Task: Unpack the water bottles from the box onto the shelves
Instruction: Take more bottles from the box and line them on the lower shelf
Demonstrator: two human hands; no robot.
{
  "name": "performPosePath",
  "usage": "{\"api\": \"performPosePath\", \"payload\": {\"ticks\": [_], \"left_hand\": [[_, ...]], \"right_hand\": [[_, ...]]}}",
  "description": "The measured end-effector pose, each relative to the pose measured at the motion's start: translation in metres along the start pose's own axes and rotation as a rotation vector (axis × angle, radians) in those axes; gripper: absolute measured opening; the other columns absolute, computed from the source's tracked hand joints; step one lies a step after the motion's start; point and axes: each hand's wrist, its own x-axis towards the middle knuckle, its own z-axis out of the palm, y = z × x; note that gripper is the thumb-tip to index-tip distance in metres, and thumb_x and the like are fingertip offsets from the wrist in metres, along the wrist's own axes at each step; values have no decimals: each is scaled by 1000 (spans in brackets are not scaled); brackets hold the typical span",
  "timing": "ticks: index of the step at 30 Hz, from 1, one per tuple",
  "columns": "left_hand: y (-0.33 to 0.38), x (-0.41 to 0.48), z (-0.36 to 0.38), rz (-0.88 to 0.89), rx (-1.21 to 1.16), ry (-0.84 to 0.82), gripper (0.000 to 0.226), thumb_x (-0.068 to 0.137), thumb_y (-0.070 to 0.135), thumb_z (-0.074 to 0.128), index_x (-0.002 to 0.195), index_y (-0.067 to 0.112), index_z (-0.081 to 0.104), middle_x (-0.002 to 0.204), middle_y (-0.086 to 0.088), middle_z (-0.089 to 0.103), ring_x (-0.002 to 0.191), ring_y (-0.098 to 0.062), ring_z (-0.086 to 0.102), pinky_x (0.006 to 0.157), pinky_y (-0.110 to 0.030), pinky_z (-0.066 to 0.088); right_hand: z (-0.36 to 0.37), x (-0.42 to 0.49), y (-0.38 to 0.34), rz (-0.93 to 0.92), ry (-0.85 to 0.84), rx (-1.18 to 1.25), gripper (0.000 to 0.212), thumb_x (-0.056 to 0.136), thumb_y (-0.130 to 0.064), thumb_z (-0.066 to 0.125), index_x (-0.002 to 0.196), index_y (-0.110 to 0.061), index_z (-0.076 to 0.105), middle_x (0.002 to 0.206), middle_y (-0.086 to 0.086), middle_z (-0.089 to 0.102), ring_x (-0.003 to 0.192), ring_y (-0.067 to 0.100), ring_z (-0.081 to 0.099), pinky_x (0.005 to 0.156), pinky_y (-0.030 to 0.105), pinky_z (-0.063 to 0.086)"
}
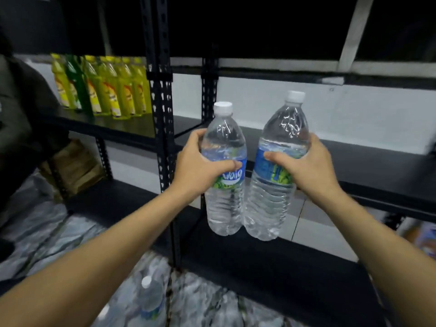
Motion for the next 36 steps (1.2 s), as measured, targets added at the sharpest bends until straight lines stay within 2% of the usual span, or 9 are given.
{"api": "performPosePath", "payload": {"ticks": [6,11,16,19,23,25,27,31,36], "left_hand": [[39,108,31,30,-195,-29,92,48,30,99,128,21,56,111,0,76,94,-18,77,85,-44,63],[53,172,63,65,-238,-84,75,57,18,98,121,16,59,102,0,78,86,-17,78,82,-44,64],[48,208,94,78,-160,-132,79,52,27,99,120,27,59,102,7,77,83,-6,76,77,-30,63],[41,227,113,51,-146,-142,83,44,40,97,117,34,58,102,8,76,86,-11,76,81,-40,64],[33,243,138,77,-93,-144,78,52,38,97,119,35,58,104,12,74,89,-7,74,83,-38,63],[29,249,152,91,-97,-136,77,55,38,95,122,36,57,105,14,73,90,-4,73,84,-36,63],[24,253,165,96,-114,-127,79,60,35,95,129,34,56,109,13,72,93,-3,72,84,-34,63],[14,251,186,145,-118,-42,84,69,37,89,142,34,48,126,11,66,111,-8,67,94,-36,59],[-2,239,198,180,-82,37,92,72,53,82,149,34,36,139,10,60,122,-10,63,99,-41,56]], "right_hand": [[-35,87,-29,-15,191,-19,66,55,-52,89,110,-31,60,105,-12,72,96,7,71,91,40,60],[-55,140,-23,26,341,-82,57,57,-51,89,101,-35,58,104,-12,72,98,10,71,93,43,59],[-57,175,4,111,415,-167,64,63,-43,92,114,-24,58,102,-10,68,94,13,69,91,42,60],[-59,194,20,120,432,-180,65,60,-46,91,112,-24,59,104,-7,70,95,16,70,89,42,60],[-59,213,41,63,411,-226,58,69,-35,90,112,-24,52,107,-4,64,97,16,64,72,15,46],[-59,221,53,43,425,-195,61,71,-33,90,118,-24,51,113,-2,63,102,16,62,72,11,42],[-60,225,64,46,440,-142,67,72,-33,90,125,-20,51,118,-1,63,105,18,64,77,15,46],[-51,223,75,-15,452,-94,83,67,-45,86,137,-19,48,126,-3,63,113,17,64,100,38,53],[-48,221,77,-56,423,-55,95,62,-58,78,143,-20,45,133,-4,59,122,14,59,106,38,49]]}}
